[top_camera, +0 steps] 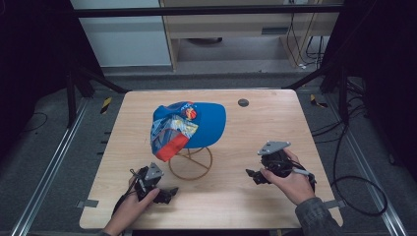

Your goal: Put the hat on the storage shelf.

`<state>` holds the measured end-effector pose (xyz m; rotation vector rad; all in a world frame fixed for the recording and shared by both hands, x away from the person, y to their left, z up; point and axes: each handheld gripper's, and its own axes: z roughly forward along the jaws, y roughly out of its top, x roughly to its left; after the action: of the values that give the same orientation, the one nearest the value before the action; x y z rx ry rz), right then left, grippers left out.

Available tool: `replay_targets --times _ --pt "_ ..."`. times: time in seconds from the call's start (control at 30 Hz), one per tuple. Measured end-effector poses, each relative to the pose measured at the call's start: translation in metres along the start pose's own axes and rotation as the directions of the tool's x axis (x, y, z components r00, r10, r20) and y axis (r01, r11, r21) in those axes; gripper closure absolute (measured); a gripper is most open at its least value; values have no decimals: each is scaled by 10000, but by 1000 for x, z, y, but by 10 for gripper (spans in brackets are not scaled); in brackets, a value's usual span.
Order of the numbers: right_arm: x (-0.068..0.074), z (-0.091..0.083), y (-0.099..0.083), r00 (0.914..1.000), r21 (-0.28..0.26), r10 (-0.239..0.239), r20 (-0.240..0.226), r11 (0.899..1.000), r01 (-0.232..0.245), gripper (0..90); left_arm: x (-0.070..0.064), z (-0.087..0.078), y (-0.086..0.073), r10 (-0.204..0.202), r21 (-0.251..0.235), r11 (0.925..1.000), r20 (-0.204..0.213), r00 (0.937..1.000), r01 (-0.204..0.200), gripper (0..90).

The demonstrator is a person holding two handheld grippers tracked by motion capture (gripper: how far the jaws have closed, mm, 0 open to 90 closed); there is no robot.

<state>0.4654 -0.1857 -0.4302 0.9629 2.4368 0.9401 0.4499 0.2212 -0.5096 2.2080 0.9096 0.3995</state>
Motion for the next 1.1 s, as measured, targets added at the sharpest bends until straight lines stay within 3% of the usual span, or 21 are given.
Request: replay_targets --times 0.3,0.7,0.9,1.1 --pt "4 15 -23 9996 88 251 -134 9996 -250 145 0 0 0 -2 0 10000 0 10000 2 0" --pt "9 38 -40 9973 -91 733 -17 9973 -733 144 0 0 0 -2 4 10000 0 10000 2 0" --pt "11 46 -43 9919 -374 1267 45 9913 -1265 147 0 0 0 -6 -13 10000 -5 10000 6 0" --pt "13 54 -48 9854 -204 1703 51 9852 -1702 142 0 0 0 -7 -14 10000 -3 10000 7 0"
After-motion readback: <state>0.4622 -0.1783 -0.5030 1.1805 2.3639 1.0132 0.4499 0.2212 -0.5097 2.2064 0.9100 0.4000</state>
